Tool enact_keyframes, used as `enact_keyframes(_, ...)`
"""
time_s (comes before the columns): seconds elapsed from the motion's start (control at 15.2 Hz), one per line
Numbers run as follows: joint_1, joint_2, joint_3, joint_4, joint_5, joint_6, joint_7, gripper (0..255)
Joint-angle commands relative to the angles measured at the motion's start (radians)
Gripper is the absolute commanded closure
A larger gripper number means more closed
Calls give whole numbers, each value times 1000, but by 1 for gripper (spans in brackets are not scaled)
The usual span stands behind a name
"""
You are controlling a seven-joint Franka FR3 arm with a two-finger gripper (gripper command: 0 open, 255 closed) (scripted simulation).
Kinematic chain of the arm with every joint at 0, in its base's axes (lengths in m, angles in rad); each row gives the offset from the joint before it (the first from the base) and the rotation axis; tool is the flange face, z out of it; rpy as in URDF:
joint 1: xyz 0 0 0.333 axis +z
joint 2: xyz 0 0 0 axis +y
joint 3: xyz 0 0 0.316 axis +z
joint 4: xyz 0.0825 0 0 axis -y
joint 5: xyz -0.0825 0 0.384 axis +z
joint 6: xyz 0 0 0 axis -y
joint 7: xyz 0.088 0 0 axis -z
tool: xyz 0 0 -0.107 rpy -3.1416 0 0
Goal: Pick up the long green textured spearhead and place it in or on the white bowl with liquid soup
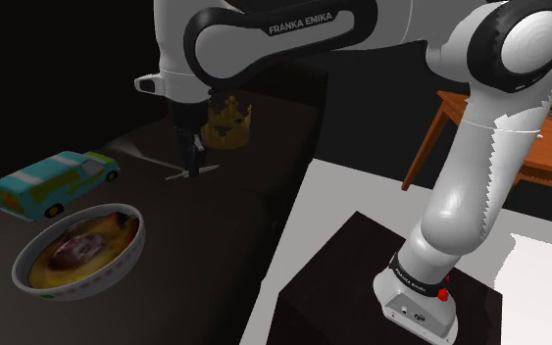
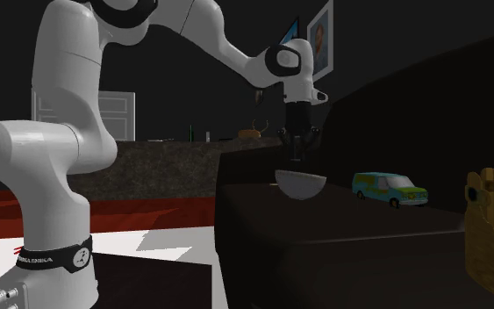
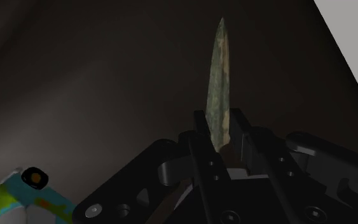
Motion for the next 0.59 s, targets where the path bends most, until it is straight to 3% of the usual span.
enact_keyframes(0.0, 0, -4, 1, 28, 4, -32, -3, 255)
enact_keyframes(0.2, 0, -9, 2, 56, 8, -63, -5, 255)
enact_keyframes(0.53, 130, 158, 23, 246, -107, -129, 143, 255)
